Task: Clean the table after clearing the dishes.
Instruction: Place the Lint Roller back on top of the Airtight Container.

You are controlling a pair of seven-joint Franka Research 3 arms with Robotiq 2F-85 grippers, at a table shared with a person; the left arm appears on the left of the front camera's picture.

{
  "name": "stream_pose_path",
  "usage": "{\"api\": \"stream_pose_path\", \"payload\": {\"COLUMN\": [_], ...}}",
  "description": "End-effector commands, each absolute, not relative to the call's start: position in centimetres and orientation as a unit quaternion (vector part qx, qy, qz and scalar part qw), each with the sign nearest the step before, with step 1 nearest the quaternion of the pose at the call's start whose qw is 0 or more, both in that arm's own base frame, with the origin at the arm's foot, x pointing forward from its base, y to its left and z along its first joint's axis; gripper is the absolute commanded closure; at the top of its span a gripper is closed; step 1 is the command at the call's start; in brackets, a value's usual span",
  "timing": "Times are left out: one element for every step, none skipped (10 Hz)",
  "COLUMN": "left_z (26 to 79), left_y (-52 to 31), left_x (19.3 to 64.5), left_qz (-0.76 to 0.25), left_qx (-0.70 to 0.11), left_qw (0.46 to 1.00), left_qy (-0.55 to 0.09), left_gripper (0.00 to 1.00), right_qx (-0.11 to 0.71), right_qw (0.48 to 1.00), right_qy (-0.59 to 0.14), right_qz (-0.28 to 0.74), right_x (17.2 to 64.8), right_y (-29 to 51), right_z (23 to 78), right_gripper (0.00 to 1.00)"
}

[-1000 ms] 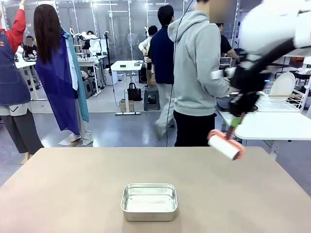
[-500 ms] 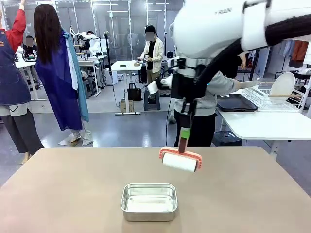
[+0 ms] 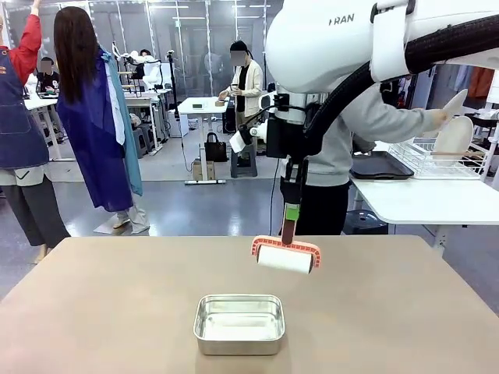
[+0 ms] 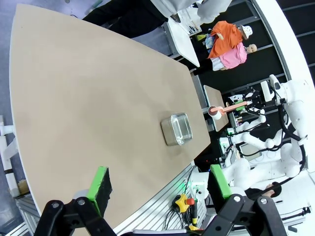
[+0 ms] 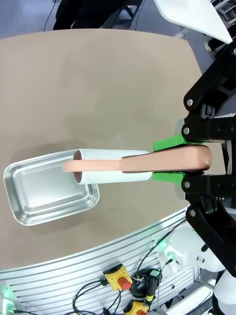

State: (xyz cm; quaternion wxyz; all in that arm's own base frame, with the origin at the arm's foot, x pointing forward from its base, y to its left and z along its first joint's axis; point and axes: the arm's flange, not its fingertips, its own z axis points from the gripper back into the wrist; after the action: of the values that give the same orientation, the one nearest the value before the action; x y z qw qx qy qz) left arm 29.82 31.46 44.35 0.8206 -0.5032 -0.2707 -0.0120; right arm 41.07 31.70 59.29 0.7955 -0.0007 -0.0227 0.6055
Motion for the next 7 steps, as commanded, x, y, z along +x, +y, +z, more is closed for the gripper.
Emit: {"api": "stream_pose_path", "payload": {"left_z": [44.7, 44.7, 44.7, 44.7, 44.7, 44.7, 44.7], "left_y": [31.5, 31.5, 31.5, 31.5, 31.5, 31.5, 31.5], "left_x": [29.4, 29.4, 29.4, 29.4, 29.4, 29.4, 29.4], "left_qz": [-0.016, -0.016, -0.016, -0.016, -0.016, -0.016, -0.016], "left_qx": [-0.499, -0.499, -0.499, -0.499, -0.499, -0.499, -0.499], "left_qw": [0.824, 0.824, 0.824, 0.824, 0.824, 0.824, 0.824], "left_qy": [-0.269, -0.269, -0.269, -0.269, -0.269, -0.269, -0.269], "left_gripper": [0.0, 0.0, 0.0, 0.0, 0.0, 0.0, 0.0], "right_qx": [-0.001, -0.02, -0.026, -0.02, -0.008, -0.011, -0.025], "right_qw": [0.793, 0.747, 0.731, 0.725, 0.717, 0.712, 0.704], "right_qy": [-0.022, -0.062, -0.05, -0.042, -0.031, -0.029, -0.009], "right_qz": [0.609, 0.662, 0.68, 0.688, 0.696, 0.701, 0.71], "right_x": [40.8, 40.5, 41.0, 41.6, 42.2, 42.8, 43.2], "right_y": [32.1, 33.6, 36.0, 37.3, 38.6, 39.5, 40.4], "right_z": [59.2, 58.6, 57.2, 55.9, 54.6, 53.5, 52.6], "right_gripper": [0.79, 0.79, 0.79, 0.79, 0.79, 0.79, 0.79]}}
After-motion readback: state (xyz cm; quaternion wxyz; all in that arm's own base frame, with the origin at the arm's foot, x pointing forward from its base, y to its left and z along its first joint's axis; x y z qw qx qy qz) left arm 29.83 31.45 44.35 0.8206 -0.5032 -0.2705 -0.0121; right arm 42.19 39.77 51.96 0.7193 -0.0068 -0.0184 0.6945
